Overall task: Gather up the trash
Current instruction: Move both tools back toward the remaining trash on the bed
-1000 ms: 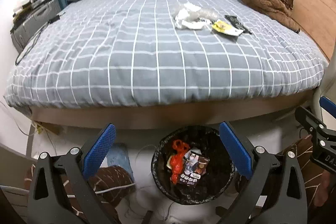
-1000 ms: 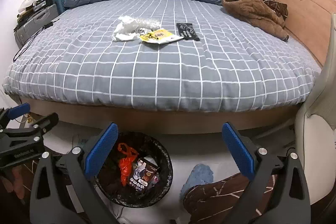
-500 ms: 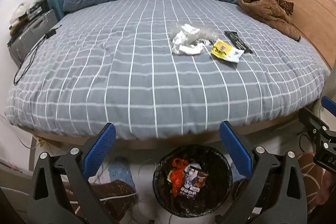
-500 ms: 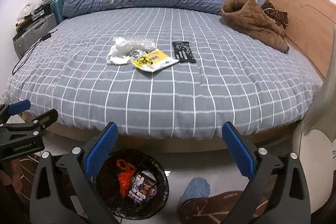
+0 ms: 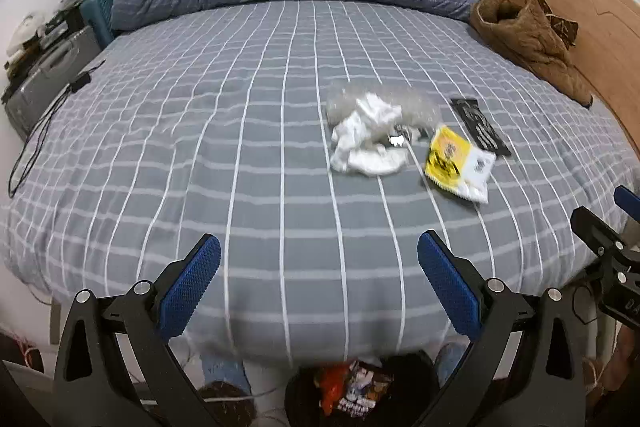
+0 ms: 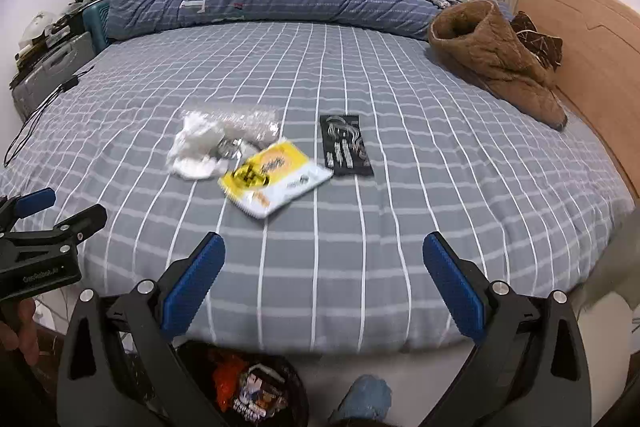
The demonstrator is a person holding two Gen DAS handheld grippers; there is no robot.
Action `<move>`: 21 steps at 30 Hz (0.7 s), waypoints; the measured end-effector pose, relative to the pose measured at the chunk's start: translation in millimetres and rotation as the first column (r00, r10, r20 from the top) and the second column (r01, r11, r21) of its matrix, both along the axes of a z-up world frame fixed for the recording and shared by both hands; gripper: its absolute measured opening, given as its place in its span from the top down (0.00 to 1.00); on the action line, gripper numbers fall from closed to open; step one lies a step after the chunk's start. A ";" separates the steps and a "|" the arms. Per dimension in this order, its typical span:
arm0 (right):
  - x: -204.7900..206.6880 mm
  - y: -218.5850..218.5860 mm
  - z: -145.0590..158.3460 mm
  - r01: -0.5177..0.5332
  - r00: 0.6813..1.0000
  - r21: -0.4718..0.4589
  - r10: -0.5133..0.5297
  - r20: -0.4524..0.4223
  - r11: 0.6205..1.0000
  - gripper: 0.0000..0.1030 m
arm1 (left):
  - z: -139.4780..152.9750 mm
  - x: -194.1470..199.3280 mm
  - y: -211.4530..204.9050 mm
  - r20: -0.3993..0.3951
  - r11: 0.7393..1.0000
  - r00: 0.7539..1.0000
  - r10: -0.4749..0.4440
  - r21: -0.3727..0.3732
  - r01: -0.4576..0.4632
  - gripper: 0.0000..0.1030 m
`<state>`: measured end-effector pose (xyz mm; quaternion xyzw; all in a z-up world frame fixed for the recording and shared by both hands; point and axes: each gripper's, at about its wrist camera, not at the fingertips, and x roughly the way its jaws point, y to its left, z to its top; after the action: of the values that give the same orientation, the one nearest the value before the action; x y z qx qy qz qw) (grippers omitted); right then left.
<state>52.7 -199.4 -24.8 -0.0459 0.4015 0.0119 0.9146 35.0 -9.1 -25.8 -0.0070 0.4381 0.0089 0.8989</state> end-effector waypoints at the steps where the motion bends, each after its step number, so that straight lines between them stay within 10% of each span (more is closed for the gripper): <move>1: 9.6 -0.9 -1.3 0.000 1.000 -0.002 0.000 -0.002 1.000 0.07 | -0.7 10.0 -0.5 0.002 1.000 1.000 -0.004 0.000 0.004 0.06; 21: 158.0 -27.5 -65.1 0.049 0.995 0.003 -0.048 -0.088 0.999 0.14 | -50.0 130.8 -14.7 -0.027 0.999 0.999 -0.043 -0.017 0.043 0.14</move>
<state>210.7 -226.8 -89.9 -0.0331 0.4423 -0.0073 0.8962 165.8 -23.8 -75.8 -0.0049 0.4504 -0.0140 0.8927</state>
